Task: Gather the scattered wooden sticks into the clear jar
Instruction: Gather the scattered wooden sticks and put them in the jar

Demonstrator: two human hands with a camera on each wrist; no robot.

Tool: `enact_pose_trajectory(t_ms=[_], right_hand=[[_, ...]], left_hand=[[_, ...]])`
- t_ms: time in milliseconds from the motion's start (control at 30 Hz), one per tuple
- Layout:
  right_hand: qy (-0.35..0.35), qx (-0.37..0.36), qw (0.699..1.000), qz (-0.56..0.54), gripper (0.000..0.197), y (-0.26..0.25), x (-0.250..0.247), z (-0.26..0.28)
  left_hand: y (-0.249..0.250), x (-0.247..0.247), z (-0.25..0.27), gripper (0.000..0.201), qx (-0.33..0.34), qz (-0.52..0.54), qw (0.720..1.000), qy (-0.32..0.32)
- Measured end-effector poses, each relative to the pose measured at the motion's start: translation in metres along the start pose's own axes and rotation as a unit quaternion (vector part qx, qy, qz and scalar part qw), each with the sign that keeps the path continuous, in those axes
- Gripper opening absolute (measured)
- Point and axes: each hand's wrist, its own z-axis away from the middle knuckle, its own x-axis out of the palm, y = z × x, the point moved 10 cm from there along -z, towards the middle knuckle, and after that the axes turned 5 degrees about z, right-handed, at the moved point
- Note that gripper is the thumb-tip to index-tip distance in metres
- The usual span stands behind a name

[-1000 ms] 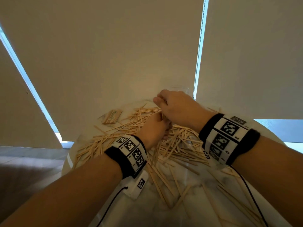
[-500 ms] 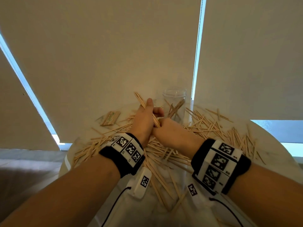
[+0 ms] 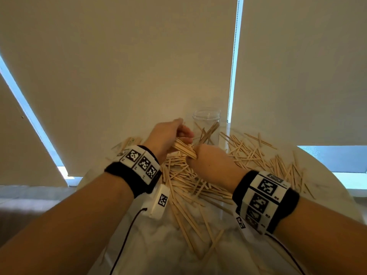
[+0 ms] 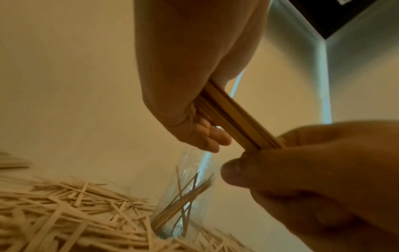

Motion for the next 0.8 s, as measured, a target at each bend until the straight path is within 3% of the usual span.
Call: enact_pose_trajectory(t_ms=[67,167,233,333,433,567,667,733,800], right_hand=[[0.003,0.004,0.999,0.048,0.020,0.008,-0.001,-0.004],[-0.012,0.050,0.995,0.081,0.018,0.030,-0.003,-0.010],[-0.037,0.032,0.994,0.093,0.017,0.032,-0.003,-0.015],[-0.022,0.000,0.998,0.054,0.030,0.030,-0.021,-0.018],[0.068,-0.001,0.998,0.009,0.048,0.033,-0.064,-0.023],[0.148,0.016,0.989,-0.027,0.054,0.047,-0.108,-0.048],[0.209,0.049,0.977,0.006,0.051,0.071,-0.142,-0.073],[0.242,0.061,0.967,0.055,0.050,0.087,-0.157,-0.091],[0.240,0.066,0.962,0.113,0.046,0.097,-0.159,-0.114]], left_hand=[[-0.004,0.012,0.002,0.053,0.015,-0.110,0.993,-0.027],[-0.001,0.018,0.000,0.056,0.105,-0.304,0.946,-0.031],[-0.003,0.018,-0.006,0.055,0.131,-0.336,0.932,-0.028],[-0.012,-0.001,-0.026,0.046,0.082,-0.247,0.965,0.022],[-0.019,-0.008,-0.041,0.040,0.034,-0.094,0.994,0.046],[-0.005,0.020,-0.058,0.044,0.032,0.049,0.998,0.017],[0.010,0.030,-0.078,0.067,0.025,0.145,0.989,0.006],[0.014,0.027,-0.097,0.078,0.040,0.098,0.994,0.015],[0.013,0.031,-0.114,0.104,0.080,-0.033,0.996,-0.010]])
